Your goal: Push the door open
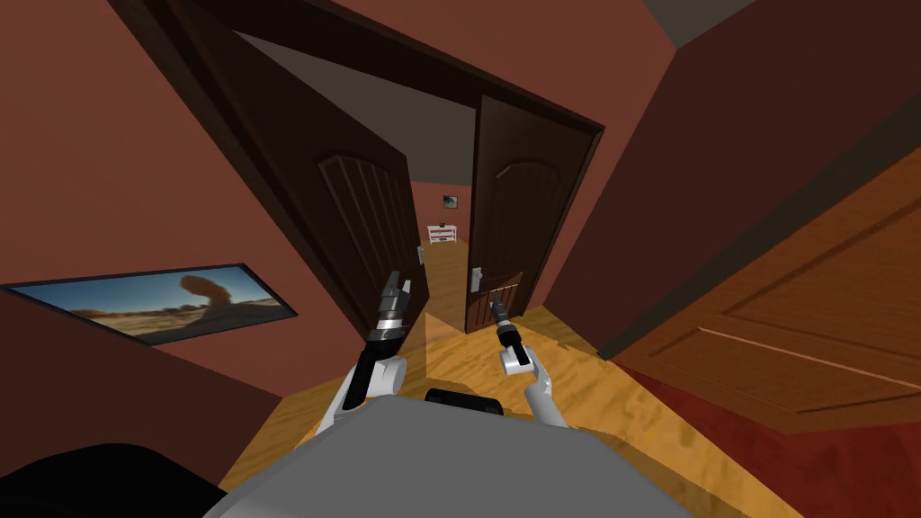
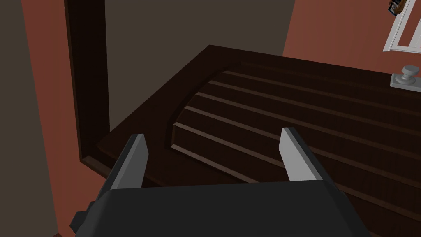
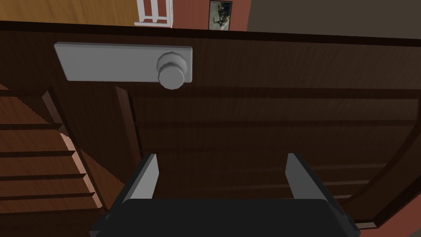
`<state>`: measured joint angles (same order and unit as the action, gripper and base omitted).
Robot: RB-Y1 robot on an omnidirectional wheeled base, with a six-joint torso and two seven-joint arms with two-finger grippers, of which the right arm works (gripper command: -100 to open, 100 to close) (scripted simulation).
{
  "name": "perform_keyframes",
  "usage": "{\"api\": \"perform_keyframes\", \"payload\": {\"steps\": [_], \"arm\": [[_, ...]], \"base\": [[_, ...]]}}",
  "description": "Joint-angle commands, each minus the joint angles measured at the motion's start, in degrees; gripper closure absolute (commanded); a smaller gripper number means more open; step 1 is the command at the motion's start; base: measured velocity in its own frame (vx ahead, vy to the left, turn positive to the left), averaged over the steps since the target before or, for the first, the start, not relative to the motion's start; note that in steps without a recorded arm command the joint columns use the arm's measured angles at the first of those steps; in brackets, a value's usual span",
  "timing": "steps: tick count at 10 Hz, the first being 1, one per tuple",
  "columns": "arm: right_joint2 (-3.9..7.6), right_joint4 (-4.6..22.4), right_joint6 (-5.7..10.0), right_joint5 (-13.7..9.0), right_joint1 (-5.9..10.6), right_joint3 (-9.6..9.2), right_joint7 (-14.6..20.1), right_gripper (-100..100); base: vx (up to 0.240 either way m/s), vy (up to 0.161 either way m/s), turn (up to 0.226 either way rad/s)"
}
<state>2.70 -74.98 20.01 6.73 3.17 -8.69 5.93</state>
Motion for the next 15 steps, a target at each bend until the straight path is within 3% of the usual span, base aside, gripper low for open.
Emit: {"api": "perform_keyframes", "payload": {"steps": [1, 6, 13, 14, 15], "arm": [[-0.33, 1.78, 0.07, -0.02, 0.89, -0.26, 0.08, -100], [-1.66, 6.8, -0.43, -0.04, 3.83, -1.19, 0.36, -100], [-4.71, 14.41, -1.19, -0.08, 8.29, -2.59, 0.78, -100], [-4.45, 13.75, -1.19, -0.07, 7.94, -2.49, 0.73, -100], [-2.86, 14.11, -1.16, -0.13, 8.17, -2.31, 0.68, -100]], "base": [[0.067, -0.085, 0.072], [0.078, -0.102, 0.087], [0.11, -0.127, 0.087], [0.045, -0.055, 0.02], [0.095, 0.002, 0.014]]}}
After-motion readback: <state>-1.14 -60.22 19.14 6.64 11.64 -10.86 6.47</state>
